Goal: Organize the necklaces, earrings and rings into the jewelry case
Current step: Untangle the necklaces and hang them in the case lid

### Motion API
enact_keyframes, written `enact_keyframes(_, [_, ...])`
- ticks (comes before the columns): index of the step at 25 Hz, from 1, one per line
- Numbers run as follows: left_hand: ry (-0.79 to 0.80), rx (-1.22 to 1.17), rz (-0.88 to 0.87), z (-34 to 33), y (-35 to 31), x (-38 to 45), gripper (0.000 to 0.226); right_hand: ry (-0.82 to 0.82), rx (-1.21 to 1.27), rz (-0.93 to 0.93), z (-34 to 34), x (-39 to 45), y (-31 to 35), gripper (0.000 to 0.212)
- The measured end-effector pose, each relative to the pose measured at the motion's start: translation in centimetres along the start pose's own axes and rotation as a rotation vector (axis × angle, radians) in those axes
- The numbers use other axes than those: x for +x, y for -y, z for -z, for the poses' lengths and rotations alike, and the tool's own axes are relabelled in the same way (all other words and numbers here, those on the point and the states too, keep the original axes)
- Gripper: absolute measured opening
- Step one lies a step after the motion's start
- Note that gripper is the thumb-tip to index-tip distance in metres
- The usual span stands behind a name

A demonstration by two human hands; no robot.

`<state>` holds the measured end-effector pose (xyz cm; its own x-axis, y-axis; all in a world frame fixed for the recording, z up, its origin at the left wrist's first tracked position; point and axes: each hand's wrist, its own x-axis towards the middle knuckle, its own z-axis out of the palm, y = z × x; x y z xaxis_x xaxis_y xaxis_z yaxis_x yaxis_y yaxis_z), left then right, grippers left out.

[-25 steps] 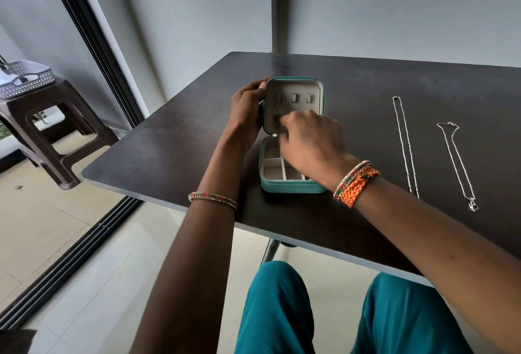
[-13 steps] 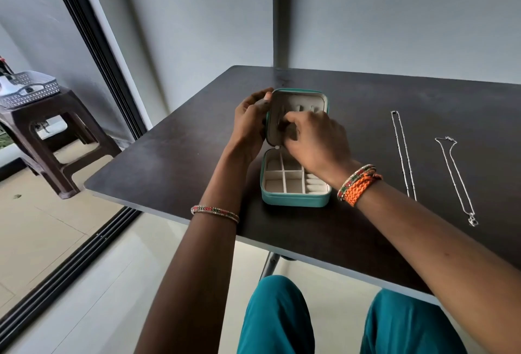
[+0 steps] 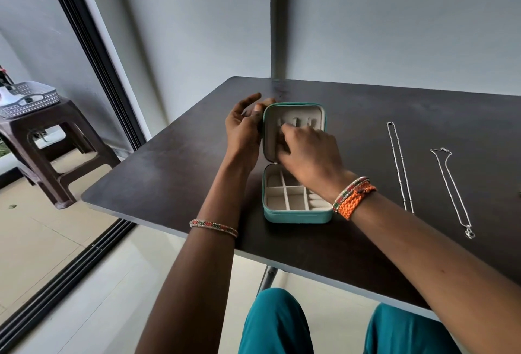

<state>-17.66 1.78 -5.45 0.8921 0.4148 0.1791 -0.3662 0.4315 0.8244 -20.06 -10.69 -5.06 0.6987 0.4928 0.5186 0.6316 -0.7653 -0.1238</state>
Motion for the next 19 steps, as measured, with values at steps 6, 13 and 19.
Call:
enact_keyframes(6, [0.059, 0.138, 0.244, -0.11, -0.14, -0.22, 0.010, 0.094, 0.104, -0.065, -0.19, -0.41, -0.09, 0.016])
enact_keyframes(13, [0.056, 0.196, 0.259, 0.46, -0.17, 0.15, 0.031, 0.153, 0.208, -0.152, 0.59, -0.14, -0.24, 0.010])
enact_keyframes(19, [0.030, 0.169, 0.234, 0.41, 0.04, -0.01, 0.032, 0.178, 0.190, -0.127, 0.75, -0.18, -0.35, 0.016])
